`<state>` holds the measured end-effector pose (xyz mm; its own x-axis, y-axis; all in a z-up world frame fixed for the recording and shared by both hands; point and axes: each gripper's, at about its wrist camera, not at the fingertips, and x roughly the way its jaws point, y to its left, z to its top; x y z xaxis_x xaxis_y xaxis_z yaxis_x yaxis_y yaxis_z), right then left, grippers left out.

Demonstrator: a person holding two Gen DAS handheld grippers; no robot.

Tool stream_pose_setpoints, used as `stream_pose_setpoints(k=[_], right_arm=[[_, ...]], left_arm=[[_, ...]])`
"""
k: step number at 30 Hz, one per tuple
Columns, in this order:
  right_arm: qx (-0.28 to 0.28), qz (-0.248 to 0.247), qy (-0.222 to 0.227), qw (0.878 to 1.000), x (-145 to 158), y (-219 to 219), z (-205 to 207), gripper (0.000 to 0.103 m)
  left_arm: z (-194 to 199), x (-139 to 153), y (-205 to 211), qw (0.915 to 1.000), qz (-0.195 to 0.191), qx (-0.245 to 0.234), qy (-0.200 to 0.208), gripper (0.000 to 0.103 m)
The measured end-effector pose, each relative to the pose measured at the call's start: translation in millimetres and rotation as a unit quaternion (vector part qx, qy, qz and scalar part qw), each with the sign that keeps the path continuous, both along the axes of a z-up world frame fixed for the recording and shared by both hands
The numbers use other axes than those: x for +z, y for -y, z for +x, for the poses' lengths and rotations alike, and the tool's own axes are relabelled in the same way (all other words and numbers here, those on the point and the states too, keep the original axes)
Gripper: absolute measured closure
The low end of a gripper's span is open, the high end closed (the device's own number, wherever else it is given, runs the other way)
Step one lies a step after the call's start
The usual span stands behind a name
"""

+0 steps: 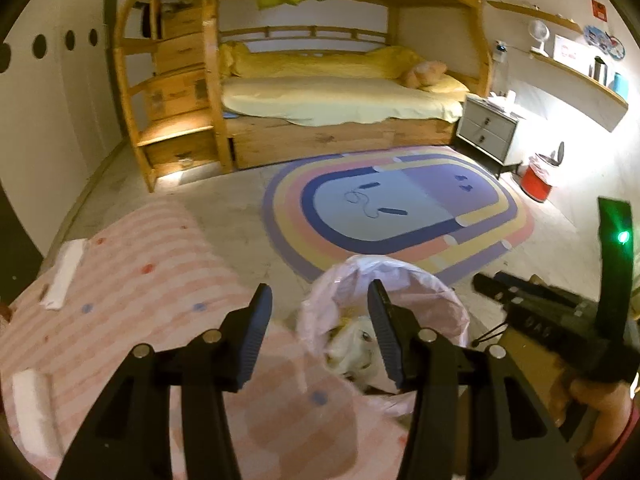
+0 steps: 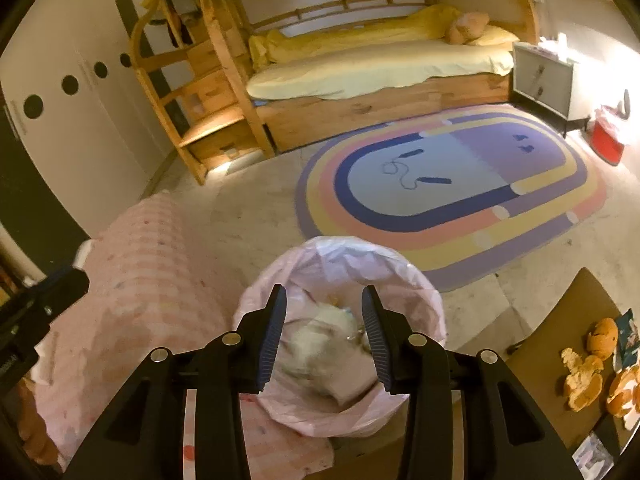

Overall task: Collect trash
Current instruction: 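Carry card and paper strip over the wastebasket and open both tools, then move both tools back over the table toward the white napkin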

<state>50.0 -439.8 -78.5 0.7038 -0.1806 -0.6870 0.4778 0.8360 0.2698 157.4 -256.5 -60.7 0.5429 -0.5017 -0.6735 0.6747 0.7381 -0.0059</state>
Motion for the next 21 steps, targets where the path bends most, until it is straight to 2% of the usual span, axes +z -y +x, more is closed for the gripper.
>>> stream_pose_setpoints(k=[6,12,17,21], right_arm=[[0.059,-0.012,0.020,0.998,32,-46,20,0.062],[0.133,-0.024,0.019,0.991,50,-112,63,0.062],[0.201,-0.039,0.015,0.979,50,-170,107,0.062],[0.265,-0.045,-0.002,0.963,35,-224,159,0.061]], left_arm=[[2,15,-70,0.9980,0.005,0.061,0.013,0.047],[18,31,-154,0.9893,-0.003,0.145,0.020,0.040],[42,34,-230,0.9725,0.002,0.230,0.033,0.039],[63,22,-293,0.9505,0.001,0.309,0.034,0.038]])
